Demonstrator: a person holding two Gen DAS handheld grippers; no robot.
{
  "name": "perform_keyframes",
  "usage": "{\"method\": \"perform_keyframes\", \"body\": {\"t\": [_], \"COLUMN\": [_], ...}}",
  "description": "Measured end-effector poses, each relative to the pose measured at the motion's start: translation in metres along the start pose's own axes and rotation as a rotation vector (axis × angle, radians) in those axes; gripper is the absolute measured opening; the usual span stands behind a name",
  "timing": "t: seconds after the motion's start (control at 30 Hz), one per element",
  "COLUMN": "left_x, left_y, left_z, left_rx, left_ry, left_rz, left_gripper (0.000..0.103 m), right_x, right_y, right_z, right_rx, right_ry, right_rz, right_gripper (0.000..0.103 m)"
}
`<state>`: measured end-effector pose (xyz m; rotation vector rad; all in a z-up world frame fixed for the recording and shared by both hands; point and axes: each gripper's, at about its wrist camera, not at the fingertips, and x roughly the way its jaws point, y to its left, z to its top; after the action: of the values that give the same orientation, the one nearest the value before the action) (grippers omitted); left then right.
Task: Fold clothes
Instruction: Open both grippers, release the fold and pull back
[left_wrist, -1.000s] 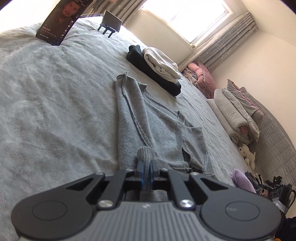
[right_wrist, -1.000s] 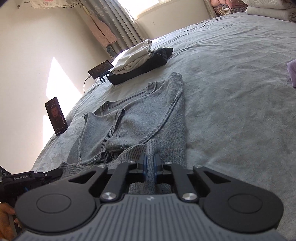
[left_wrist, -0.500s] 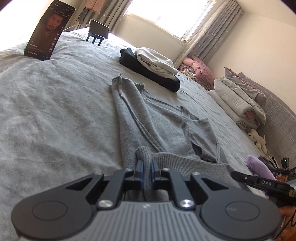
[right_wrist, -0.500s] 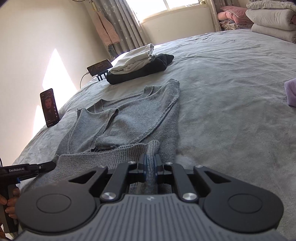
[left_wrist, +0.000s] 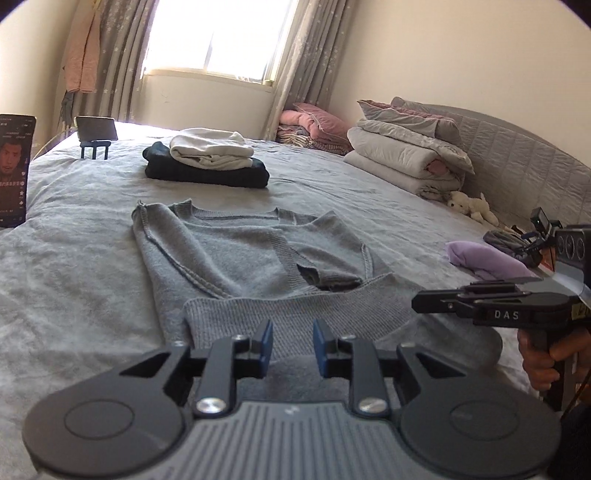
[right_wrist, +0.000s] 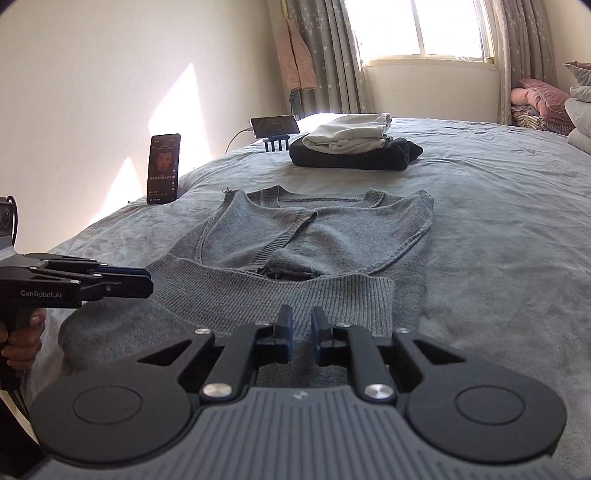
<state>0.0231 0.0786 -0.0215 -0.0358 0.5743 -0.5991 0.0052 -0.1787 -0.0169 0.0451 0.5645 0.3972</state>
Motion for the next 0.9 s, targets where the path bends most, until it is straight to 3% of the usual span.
{"method": "perform_keyframes", "body": {"t": [0.1, 0.37, 0.5, 0.63, 0.77, 0.9], "left_x": [0.004, -0.026, -0.03, -0.018, -0.01, -0.024], "left_y": [0.001, 0.025, 0.002, -0.027, -0.041, -0.028], "left_z": [-0.009, -0.012, -0.008, -0.013, -0.029, -0.03], "left_rx": [0.052, -0.018, 0.047, 0.134, 0.239, 0.229], "left_ry": [0.033, -0.007, -0.04, -0.004, 0.045, 0.058], "left_rz": [0.001, 0.021, -0.025, -0.09, -0.064, -0.064], "left_gripper": [0.025, 0.026, 0.033, 0.035, 0.036, 0.041], "right_x": [0.002, -0.028, -0.042, -0.037, -0.026, -0.037], "right_y": [-0.005, -0.039, -0.021, 0.008, 0.02, 0.006], "right_z": [-0.008, -0.016, -0.007, -0.007, -0.024, -0.031], "right_rx": [-0.026, 0.053, 0.044, -0.025, -0.117, -0.113], "right_ry": [0.016, -0.017, -0.055, -0.03, 0.042, 0.052], "right_rz": [-0.003, -0.014, 0.054, 0.124, 0.099, 0.082], "right_gripper": [0.017, 0.021, 0.025, 0.027, 0.028, 0.031]}}
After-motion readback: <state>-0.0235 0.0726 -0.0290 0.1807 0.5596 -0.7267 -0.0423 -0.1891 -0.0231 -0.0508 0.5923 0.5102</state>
